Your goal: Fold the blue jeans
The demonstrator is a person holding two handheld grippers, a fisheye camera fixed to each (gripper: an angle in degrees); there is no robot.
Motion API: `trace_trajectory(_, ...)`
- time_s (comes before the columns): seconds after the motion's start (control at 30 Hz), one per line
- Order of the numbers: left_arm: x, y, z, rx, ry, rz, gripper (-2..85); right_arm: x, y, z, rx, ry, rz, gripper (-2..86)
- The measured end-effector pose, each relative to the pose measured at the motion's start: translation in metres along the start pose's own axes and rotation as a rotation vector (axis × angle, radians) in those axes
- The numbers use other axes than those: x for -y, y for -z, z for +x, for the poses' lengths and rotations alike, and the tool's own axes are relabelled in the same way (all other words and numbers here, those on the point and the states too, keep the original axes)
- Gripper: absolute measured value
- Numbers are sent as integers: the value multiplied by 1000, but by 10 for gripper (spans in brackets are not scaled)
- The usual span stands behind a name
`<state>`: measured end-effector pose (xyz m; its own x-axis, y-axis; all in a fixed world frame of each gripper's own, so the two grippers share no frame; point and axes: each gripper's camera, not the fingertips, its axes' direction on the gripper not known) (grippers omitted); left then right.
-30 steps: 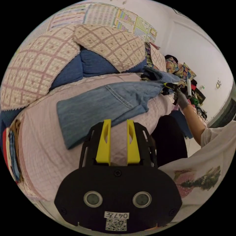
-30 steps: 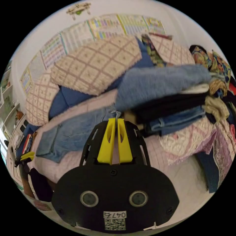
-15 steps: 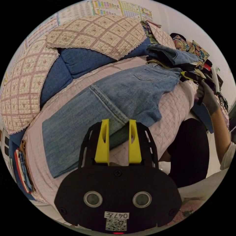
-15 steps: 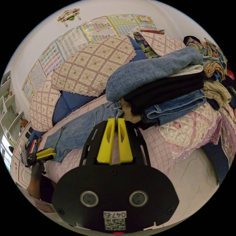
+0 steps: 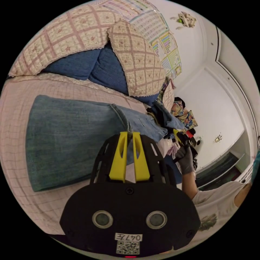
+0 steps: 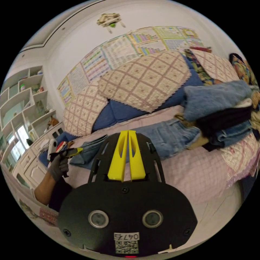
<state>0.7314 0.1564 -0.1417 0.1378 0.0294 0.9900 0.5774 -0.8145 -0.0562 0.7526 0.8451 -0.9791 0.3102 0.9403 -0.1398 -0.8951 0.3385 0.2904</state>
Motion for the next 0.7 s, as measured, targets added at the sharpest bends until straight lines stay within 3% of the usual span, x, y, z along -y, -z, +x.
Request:
trace_trajectory(0.17,-9,53,-55,60,-18,63,9,1,-51,-104,166,266,-214,-12)
trace_trajectory(0.33,-11,174,-137,208,2,213,7,-8,-78,-152,119,396,-304,-12)
trace_trajectory(0.43,-24,265,-192,418,48,258,10,-7,-89,-158,107,397,-333,-12)
trace_trajectory(0.6,-79,376,-302,825,305,238,19,-1,-108,-159,95,328,-343,-12)
trace_trajectory(0.7,-108,402,-375,719,432,191,24,3,-121,-167,110,337,-364,-10)
